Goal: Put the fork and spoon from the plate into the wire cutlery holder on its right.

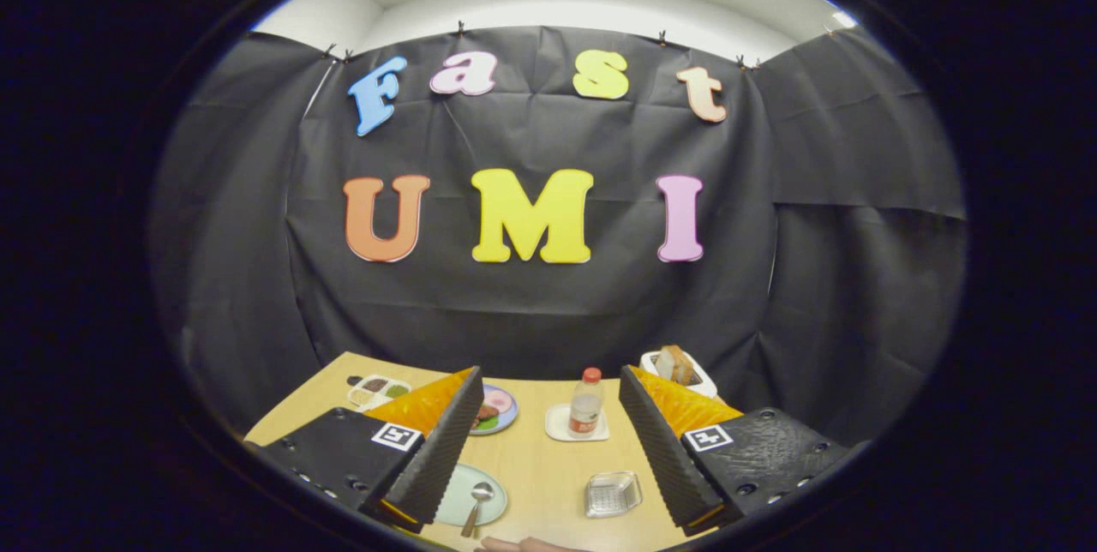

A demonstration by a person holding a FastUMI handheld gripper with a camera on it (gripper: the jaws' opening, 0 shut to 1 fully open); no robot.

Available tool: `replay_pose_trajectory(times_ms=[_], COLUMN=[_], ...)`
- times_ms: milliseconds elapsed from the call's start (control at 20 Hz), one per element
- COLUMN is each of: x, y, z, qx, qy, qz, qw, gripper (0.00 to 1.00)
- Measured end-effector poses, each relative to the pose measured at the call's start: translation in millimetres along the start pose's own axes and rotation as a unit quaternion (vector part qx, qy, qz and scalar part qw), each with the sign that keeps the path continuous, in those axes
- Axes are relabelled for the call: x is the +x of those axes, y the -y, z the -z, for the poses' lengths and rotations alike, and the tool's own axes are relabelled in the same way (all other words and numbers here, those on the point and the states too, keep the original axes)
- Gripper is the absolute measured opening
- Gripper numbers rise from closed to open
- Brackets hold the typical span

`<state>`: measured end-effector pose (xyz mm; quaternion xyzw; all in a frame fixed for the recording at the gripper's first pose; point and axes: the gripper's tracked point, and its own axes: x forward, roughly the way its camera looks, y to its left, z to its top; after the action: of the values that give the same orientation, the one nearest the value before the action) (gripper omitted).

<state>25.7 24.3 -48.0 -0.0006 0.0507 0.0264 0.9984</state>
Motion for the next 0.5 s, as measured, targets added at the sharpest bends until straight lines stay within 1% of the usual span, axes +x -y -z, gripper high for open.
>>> replay_pose_trajectory(times_ms=[200,350,500], x=[14,27,37], y=[-14,-30,-44], z=[40,95,157], qx=[-0.013,-0.02,-0.036], qy=[-0.036,-0.088,-0.153], qz=[-0.004,-0.014,-0.019], qw=[0.999,0.996,0.987], gripper=[0.95,0.95,0.95])
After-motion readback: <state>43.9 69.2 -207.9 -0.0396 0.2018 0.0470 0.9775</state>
